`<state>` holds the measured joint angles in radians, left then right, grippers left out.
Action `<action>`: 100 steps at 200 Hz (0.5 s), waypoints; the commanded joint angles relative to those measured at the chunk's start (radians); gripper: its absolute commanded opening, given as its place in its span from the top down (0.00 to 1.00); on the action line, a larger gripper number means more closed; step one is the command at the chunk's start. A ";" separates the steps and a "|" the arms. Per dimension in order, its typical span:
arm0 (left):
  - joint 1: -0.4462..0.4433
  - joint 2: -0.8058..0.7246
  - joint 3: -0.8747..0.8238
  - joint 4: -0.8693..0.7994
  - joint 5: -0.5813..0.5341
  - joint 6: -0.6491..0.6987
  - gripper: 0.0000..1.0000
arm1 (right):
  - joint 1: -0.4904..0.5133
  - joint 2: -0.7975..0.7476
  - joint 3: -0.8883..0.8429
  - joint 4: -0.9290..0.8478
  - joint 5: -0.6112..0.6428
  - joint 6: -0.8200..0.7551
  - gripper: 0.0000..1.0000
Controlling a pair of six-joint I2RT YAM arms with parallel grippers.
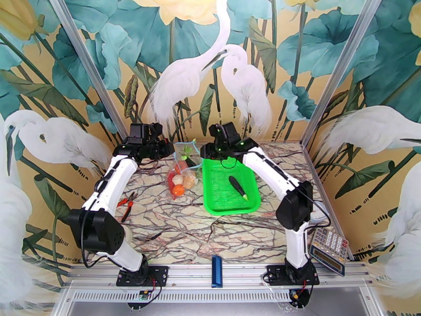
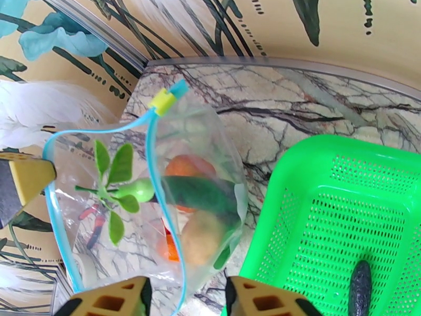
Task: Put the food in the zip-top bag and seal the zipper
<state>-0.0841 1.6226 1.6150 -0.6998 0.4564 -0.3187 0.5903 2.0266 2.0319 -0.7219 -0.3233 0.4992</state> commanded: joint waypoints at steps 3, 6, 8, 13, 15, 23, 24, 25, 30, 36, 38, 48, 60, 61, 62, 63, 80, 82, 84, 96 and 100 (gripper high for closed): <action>0.000 -0.024 0.023 -0.013 0.036 0.011 1.00 | 0.010 0.042 0.057 -0.038 -0.033 -0.010 0.56; 0.000 -0.024 0.023 -0.013 0.036 0.011 1.00 | 0.009 0.047 0.064 -0.042 -0.032 -0.011 0.56; 0.000 -0.025 0.023 -0.014 0.037 0.009 1.00 | 0.011 0.051 0.067 -0.045 -0.032 -0.011 0.56; 0.000 -0.024 0.023 -0.014 0.037 0.010 1.00 | 0.010 0.061 0.077 -0.048 -0.033 -0.014 0.56; 0.000 -0.024 0.022 -0.014 0.037 0.010 1.00 | 0.010 0.064 0.080 -0.050 -0.033 -0.013 0.56; 0.000 -0.025 0.023 -0.014 0.039 0.010 1.00 | 0.010 0.080 0.097 -0.056 -0.039 -0.015 0.56; 0.000 -0.025 0.023 -0.013 0.039 0.010 1.00 | 0.010 0.081 0.099 -0.056 -0.041 -0.015 0.56; 0.000 -0.025 0.023 -0.012 0.039 0.010 1.00 | 0.010 0.083 0.101 -0.056 -0.043 -0.015 0.56; 0.000 -0.025 0.022 -0.014 0.039 0.010 1.00 | 0.009 0.092 0.112 -0.060 -0.051 -0.013 0.56; 0.000 -0.025 0.023 -0.014 0.039 0.010 1.00 | 0.011 0.103 0.124 -0.064 -0.056 -0.012 0.56; -0.001 -0.025 0.023 -0.016 0.040 0.010 1.00 | 0.011 0.106 0.127 -0.065 -0.058 -0.011 0.56; 0.000 -0.025 0.022 -0.015 0.041 0.010 1.00 | 0.013 0.124 0.147 -0.075 -0.060 -0.012 0.56; 0.000 -0.023 0.022 -0.016 0.042 0.010 1.00 | 0.013 0.142 0.164 -0.085 -0.062 -0.013 0.60; 0.000 -0.024 0.021 -0.015 0.042 0.010 1.00 | 0.013 0.144 0.165 -0.085 -0.063 -0.013 0.60; 0.000 -0.023 0.021 -0.015 0.043 0.010 1.00 | 0.013 0.145 0.167 -0.085 -0.063 -0.013 0.61; 0.000 -0.024 0.022 -0.015 0.042 0.010 1.00 | 0.013 0.147 0.168 -0.086 -0.063 -0.013 0.61; 0.000 -0.025 0.023 -0.020 0.041 0.012 1.00 | 0.013 0.167 0.191 -0.099 -0.066 -0.011 0.79; 0.000 -0.024 0.025 -0.022 0.041 0.013 1.00 | 0.013 0.167 0.192 -0.099 -0.066 -0.010 0.81; 0.000 -0.024 0.026 -0.024 0.041 0.015 1.00 | 0.013 0.168 0.193 -0.099 -0.067 -0.009 0.83; 0.001 -0.022 0.046 -0.044 0.034 0.026 1.00 | 0.016 0.167 0.202 -0.088 -0.076 -0.001 0.97; 0.000 -0.020 0.055 -0.056 0.030 0.033 1.00 | 0.020 0.165 0.209 -0.084 -0.077 0.001 1.00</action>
<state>-0.0841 1.6226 1.6169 -0.7063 0.4755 -0.3183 0.5972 2.1838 2.1933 -0.7940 -0.3740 0.4969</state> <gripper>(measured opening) 0.048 0.091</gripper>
